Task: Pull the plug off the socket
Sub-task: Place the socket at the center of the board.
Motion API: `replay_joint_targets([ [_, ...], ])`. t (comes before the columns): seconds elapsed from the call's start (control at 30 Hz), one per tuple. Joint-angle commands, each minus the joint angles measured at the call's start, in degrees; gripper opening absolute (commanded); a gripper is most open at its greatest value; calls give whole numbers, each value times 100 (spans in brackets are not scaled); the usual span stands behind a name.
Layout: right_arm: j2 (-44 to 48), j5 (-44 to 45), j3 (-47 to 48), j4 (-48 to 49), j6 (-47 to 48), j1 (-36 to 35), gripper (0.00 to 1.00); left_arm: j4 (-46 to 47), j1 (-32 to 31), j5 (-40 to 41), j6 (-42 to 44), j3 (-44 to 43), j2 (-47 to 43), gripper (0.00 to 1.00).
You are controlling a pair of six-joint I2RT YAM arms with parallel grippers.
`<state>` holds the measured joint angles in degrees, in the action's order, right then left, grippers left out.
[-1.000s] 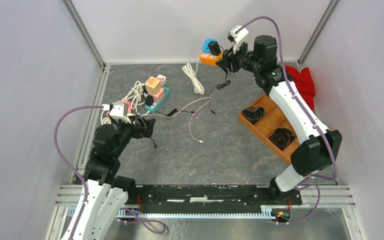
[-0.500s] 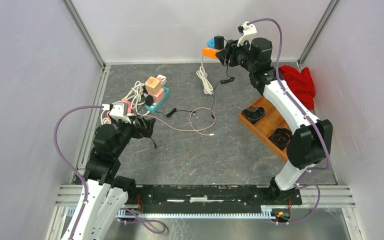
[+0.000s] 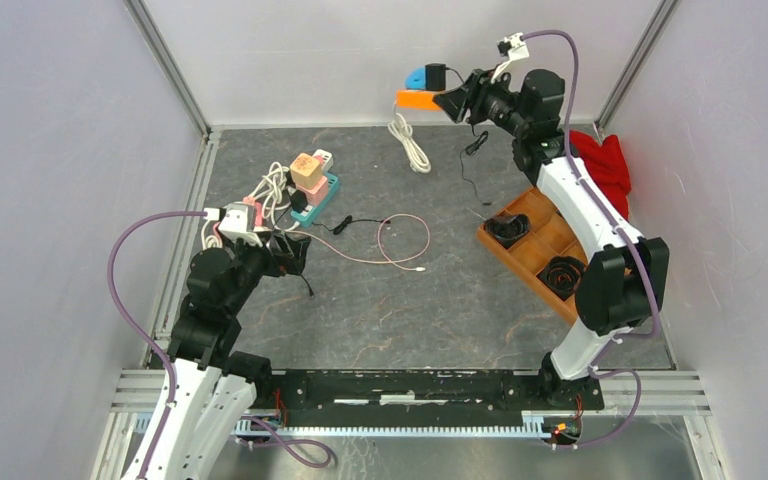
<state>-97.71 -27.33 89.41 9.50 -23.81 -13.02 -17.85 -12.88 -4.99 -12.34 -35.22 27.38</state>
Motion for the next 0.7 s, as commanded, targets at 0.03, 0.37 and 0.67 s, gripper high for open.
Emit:
replay_joint_targets([
  [0.03,571,-540,430,425,543,-131,0,216,-4,33,256,-3,-17,100],
  [0.37,1580,-1630,-691,-125,1660,-127,0,221,-4,36,256,-9,-101,100],
  [0.67,2522,-2519,-2162,397,1347,-274,0,220,-4,51,247,-11,-112,100],
])
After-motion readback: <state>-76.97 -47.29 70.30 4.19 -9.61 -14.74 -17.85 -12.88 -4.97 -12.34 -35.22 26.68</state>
